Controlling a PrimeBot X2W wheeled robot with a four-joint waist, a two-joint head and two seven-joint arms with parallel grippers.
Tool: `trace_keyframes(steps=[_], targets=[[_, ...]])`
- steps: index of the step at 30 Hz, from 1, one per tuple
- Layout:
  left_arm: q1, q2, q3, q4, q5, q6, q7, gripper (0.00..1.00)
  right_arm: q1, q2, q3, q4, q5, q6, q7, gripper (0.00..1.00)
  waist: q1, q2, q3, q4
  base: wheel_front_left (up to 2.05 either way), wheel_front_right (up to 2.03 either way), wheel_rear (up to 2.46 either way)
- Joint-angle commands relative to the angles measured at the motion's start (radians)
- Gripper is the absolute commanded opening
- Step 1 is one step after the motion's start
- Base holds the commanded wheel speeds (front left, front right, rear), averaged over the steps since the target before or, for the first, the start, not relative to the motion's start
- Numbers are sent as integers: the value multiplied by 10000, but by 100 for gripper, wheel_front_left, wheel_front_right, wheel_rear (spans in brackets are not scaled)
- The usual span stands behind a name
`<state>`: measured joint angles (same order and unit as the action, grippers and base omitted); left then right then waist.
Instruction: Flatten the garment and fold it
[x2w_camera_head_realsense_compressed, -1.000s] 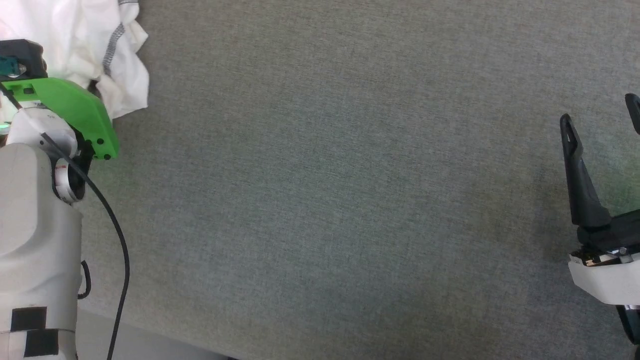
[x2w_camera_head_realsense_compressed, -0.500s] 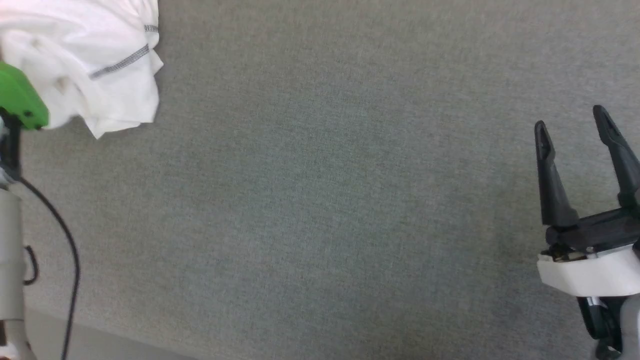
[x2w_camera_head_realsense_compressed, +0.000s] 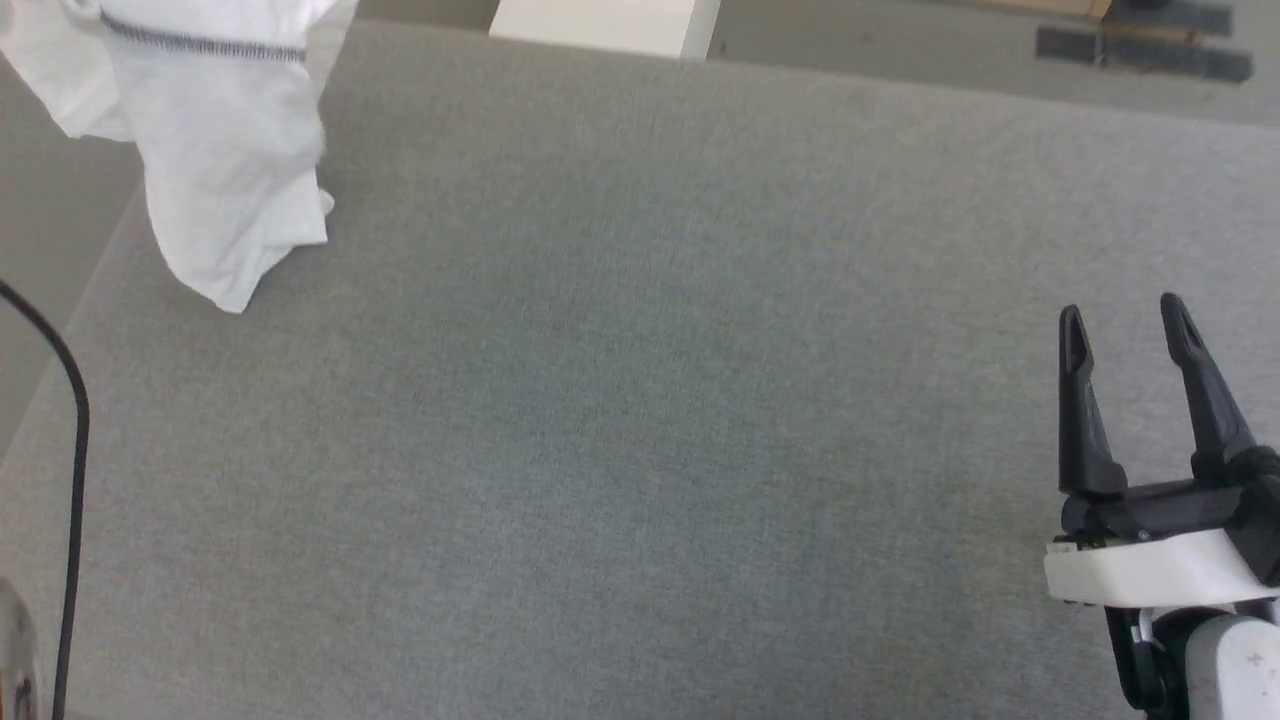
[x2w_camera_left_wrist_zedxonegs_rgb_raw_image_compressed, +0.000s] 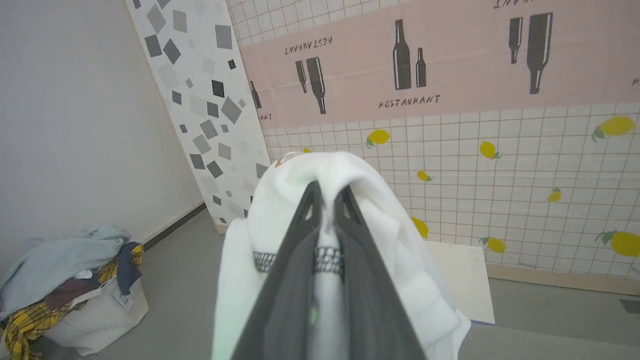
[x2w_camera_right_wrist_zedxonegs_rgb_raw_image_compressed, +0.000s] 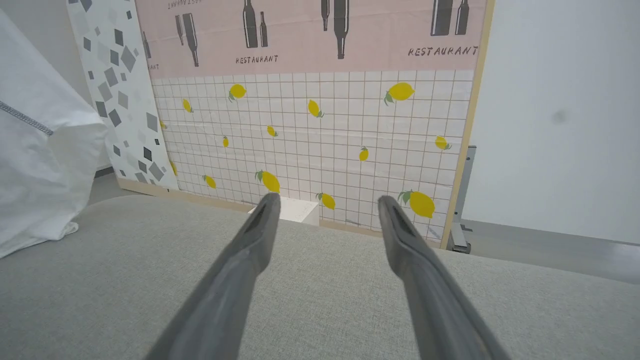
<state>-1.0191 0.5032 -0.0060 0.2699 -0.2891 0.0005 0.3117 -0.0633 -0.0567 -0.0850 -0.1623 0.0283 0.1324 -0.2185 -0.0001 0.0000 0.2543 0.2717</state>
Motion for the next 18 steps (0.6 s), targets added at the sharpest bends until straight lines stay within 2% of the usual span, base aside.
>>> trace_keyframes(steps=[1, 9, 18], targets=[[-434, -134, -31, -219, -115, 2, 63, 0, 126, 25, -78, 98, 100, -17, -105, 100, 1, 0, -1038, -487, 0, 0, 0], [-1949, -1242, -560, -977, -753, -35, 594, 0, 318, 61, -514, 505, 562, -17, -299, 100, 1, 0, -1585, -994, 0, 0, 0], [-2797, -3338, -1237, -1303, -1739, 168, 601, 0, 402, 63, -833, 811, 733, -17, -397, 100, 1, 0, -2082, -1792, 0, 0, 0]])
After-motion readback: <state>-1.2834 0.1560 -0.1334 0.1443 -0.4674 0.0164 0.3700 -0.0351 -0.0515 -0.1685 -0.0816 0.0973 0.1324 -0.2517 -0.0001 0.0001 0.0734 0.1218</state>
